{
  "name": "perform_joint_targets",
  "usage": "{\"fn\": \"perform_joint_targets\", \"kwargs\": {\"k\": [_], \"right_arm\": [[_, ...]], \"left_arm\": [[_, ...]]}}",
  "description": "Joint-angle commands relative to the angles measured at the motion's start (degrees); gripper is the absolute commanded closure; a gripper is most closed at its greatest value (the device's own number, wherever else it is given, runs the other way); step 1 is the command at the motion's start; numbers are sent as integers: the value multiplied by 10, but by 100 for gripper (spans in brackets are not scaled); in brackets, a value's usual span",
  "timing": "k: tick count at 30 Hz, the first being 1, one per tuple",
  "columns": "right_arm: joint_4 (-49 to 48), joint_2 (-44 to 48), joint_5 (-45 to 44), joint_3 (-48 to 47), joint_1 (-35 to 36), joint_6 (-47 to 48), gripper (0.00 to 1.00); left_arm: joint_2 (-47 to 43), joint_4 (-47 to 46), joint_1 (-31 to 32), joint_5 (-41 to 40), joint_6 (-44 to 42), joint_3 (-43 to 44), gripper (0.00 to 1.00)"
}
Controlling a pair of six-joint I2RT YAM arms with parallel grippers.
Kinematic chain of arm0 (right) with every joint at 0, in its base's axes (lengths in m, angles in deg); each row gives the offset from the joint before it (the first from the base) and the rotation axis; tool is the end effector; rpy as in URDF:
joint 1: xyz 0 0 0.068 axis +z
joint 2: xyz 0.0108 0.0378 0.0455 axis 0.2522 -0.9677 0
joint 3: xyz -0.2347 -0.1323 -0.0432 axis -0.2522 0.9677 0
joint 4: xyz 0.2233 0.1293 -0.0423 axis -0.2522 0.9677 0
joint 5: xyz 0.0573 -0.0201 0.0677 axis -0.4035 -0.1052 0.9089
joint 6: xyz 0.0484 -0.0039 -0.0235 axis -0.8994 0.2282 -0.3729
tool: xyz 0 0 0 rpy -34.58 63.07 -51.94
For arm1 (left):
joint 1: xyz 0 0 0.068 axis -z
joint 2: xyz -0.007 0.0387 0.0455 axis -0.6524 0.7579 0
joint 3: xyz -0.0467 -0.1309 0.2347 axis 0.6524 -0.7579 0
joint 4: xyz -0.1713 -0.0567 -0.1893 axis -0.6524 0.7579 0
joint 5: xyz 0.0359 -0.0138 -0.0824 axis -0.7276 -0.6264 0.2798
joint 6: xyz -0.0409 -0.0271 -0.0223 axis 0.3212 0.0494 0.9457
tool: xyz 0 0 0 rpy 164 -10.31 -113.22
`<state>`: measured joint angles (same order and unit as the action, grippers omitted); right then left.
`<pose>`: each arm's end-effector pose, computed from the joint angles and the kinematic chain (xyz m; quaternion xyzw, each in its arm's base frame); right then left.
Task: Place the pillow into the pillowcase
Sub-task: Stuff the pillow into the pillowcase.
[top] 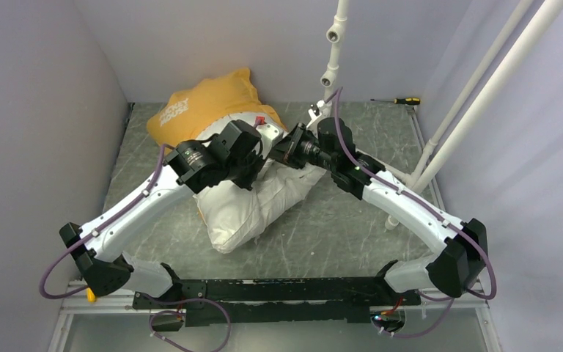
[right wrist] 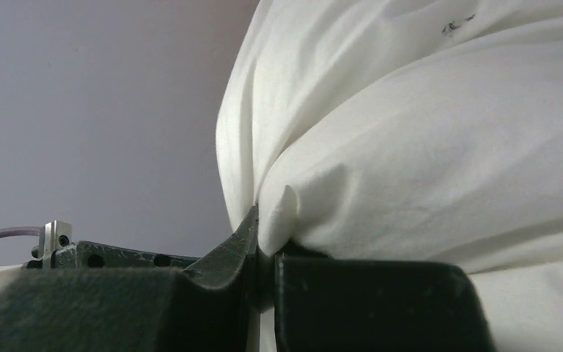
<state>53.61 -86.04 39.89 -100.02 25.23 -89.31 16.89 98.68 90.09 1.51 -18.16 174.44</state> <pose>0.2371 0.2083 0.3613 0.0797 0.7870 0.5264 0.3117 0.1818 -0.2037 0.4041 0.3043 0.8783 -0.1137 0.3508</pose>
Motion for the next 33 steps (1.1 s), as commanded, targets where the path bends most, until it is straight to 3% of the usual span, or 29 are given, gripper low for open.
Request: {"fn": "perform_joint_targets", "kwargs": {"k": [1, 5, 7, 9, 13, 17, 19, 22, 27, 33], "right_arm": [[-93, 29, 36, -108, -4, 29, 91], [23, 76, -2, -115, -4, 97, 32], [91, 113, -32, -109, -4, 127, 14], [136, 156, -53, -90, -4, 145, 5], [157, 237, -61, -22, -3, 141, 1], [156, 247, -11, 42, -4, 121, 3], [112, 242, 15, 119, -4, 88, 5], [-28, 233, 29, 234, -3, 18, 7], [-186, 157, -17, 332, 3, -29, 5], [-301, -4, -91, 321, 0, -39, 5]], "left_arm": [[18, 0, -16, -66, 5, 27, 100], [35, -4, -79, 9, 15, 116, 100], [43, -1, -112, 34, 15, 155, 100], [56, 9, -150, 65, 14, 199, 100], [84, 17, -208, 119, 19, 263, 100], [107, 15, -251, 166, 47, 314, 100], [110, 5, -264, 190, 64, 338, 100], [119, 2, -273, 208, 81, 383, 100], [129, 7, -283, 213, 86, 412, 100], [114, -16, -285, 251, 107, 393, 100]]}}
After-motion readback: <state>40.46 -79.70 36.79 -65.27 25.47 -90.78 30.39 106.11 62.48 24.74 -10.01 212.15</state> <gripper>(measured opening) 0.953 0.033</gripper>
